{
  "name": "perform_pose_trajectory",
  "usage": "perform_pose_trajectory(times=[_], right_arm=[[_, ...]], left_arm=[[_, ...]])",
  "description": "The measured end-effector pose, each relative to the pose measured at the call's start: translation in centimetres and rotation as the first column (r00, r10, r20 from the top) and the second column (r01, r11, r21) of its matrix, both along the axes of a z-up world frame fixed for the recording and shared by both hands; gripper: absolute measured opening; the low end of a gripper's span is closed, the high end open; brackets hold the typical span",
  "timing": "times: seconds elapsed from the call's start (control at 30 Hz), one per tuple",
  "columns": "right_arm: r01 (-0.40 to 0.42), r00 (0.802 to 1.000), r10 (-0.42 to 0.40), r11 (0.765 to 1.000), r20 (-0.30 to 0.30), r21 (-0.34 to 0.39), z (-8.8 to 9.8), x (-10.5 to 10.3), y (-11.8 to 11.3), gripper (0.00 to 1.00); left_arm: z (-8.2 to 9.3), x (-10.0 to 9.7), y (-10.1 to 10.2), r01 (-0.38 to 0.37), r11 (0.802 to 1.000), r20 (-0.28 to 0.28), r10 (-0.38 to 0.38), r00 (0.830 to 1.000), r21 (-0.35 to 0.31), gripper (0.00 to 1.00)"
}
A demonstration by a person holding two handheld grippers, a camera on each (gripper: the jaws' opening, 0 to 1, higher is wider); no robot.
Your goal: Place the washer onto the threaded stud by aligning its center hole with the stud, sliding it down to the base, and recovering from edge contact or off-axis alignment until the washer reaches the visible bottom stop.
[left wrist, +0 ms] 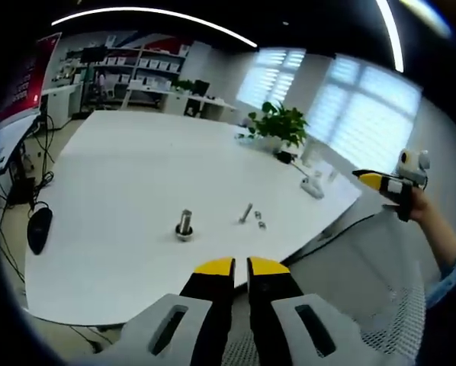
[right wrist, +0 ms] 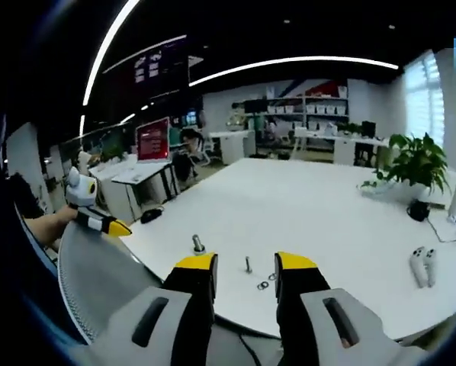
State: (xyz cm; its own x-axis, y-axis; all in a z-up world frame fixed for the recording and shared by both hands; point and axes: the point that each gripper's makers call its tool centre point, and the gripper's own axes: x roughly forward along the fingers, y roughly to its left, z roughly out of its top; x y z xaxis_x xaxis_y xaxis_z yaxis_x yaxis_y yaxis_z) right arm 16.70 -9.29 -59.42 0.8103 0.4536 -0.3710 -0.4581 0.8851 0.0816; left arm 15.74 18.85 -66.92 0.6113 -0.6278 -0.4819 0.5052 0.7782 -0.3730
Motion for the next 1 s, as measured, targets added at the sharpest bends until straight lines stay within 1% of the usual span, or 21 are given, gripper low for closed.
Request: perform_pose_trajectory(times=[0.07, 0.13, 0.17, 0.23, 0.27, 0.33, 0.4, 0.43, 0.57, 0.63, 0.67, 0.7, 0.73, 0.77, 0.8, 0.83, 0.87, 0.9, 0.93, 1.0], right_arm=[[0.009, 1.0, -0.009, 1.0, -0.009, 0.008, -0.6, 0.0, -0.1, 0.3], [0.004, 1.0, -0.003, 0.999, -0.015, 0.047, -0.9, 0.0, 0.3, 0.3], [-0.007, 1.0, 0.008, 0.999, -0.017, 0.042, -1.3, 0.1, 0.5, 0.3], [-0.02, 1.0, 0.021, 0.999, -0.021, 0.039, -1.9, 0.3, 1.0, 0.3], [-0.03, 0.999, 0.032, 0.998, -0.023, 0.051, -2.1, 0.4, 1.4, 0.3], [-0.058, 0.998, 0.059, 0.994, -0.011, 0.096, -2.2, 0.4, 2.7, 0.3], [-0.067, 0.998, 0.069, 0.993, -0.014, 0.102, -2.6, 0.6, 3.4, 0.3], [-0.083, 0.996, 0.085, 0.993, -0.019, 0.086, -3.0, 0.6, 3.8, 0.3], [-0.069, 0.997, 0.071, 0.997, -0.039, 0.034, -4.1, 0.9, 3.6, 0.3], [-0.069, 0.997, 0.07, 0.997, -0.031, 0.035, -4.6, 1.0, 3.6, 0.28], [-0.074, 0.997, 0.074, 0.997, -0.017, -0.013, -5.3, 1.1, 3.3, 0.24], [-0.062, 0.998, 0.061, 0.998, -0.012, -0.031, -5.7, 1.1, 3.1, 0.23], [-0.041, 0.996, 0.047, 0.996, -0.077, 0.073, -5.5, 0.9, 3.2, 0.23], [-0.029, 0.999, 0.034, 0.993, -0.039, 0.115, -4.8, 1.3, 3.1, 0.23], [-0.008, 1.0, 0.011, 0.991, -0.022, 0.135, -4.5, 1.5, 2.9, 0.24], [-0.002, 1.0, 0.006, 0.989, -0.031, 0.149, -4.6, 1.5, 2.7, 0.25], [-0.007, 0.998, 0.017, 0.987, -0.065, 0.158, -5.0, 1.3, 2.8, 0.26], [-0.016, 0.996, 0.029, 0.988, -0.082, 0.156, -5.3, 1.2, 2.9, 0.27], [-0.012, 0.996, 0.025, 0.988, -0.084, 0.152, -5.3, 1.2, 2.8, 0.29], [0.003, 0.996, 0.011, 0.988, -0.089, 0.156, -5.4, 1.2, 2.7, 0.28]], left_arm=[[0.0, 0.1, 0.1, -0.004, 1.0, 0.001, 0.004, 1.0, 0.006, 0.04], [0.0, 0.1, 0.2, -0.013, 1.0, 0.003, 0.013, 1.0, 0.005, 0.03], [0.0, 0.2, 0.2, -0.019, 1.0, 0.005, 0.019, 1.0, 0.004, 0.03], [0.5, 0.6, 0.6, -0.047, 0.999, 0.032, 0.047, 0.998, -0.006, 0.03], [0.5, 0.6, 0.7, -0.053, 0.999, 0.032, 0.053, 0.998, -0.01, 0.03], [0.5, 0.8, 0.9, -0.069, 0.998, 0.034, 0.069, 0.997, -0.007, 0.03], [0.4, 0.9, 1.1, -0.081, 0.997, 0.033, 0.081, 0.996, 0.001, 0.02], [0.4, 0.9, 1.1, -0.084, 0.996, 0.034, 0.084, 0.996, -0.002, 0.02], [0.3, 0.9, 1.2, -0.088, 0.996, 0.02, 0.089, 0.996, -0.006, 0.02], [0.3, 0.9, 1.1, -0.088, 0.996, 0.02, 0.088, 0.996, -0.005, 0.02], [0.3, 0.8, 1.1, -0.087, 0.996, 0.021, 0.087, 0.996, -0.004, 0.02], [0.4, 0.8, 1.0, -0.087, 0.996, 0.023, 0.087, 0.996, -0.005, 0.02], [0.4, 0.8, 1.0, -0.087, 0.996, 0.024, 0.087, 0.996, -0.006, 0.01], [0.3, 0.7, 1.0, -0.085, 0.996, 0.019, 0.085, 0.996, -0.006, 0.01], [0.3, 0.7, 0.9, -0.085, 0.996, 0.018, 0.085, 0.996, -0.007, 0.01], [0.4, 0.6, 0.8, -0.079, 0.997, 0.018, 0.079, 0.997, -0.007, 0.01], [0.4, 0.6, 0.7, -0.075, 0.997, 0.021, 0.075, 0.997, -0.006, 0.01], [0.4, 0.5, 0.6, -0.069, 0.998, 0.022, 0.069, 0.997, -0.004, 0.01], [0.4, 0.5, 0.5, -0.063, 0.998, 0.025, 0.063, 0.998, 0.001, 0.0], [0.4, 0.5, 0.4, -0.06, 0.998, 0.026, 0.06, 0.998, 0.004, 0.0]])
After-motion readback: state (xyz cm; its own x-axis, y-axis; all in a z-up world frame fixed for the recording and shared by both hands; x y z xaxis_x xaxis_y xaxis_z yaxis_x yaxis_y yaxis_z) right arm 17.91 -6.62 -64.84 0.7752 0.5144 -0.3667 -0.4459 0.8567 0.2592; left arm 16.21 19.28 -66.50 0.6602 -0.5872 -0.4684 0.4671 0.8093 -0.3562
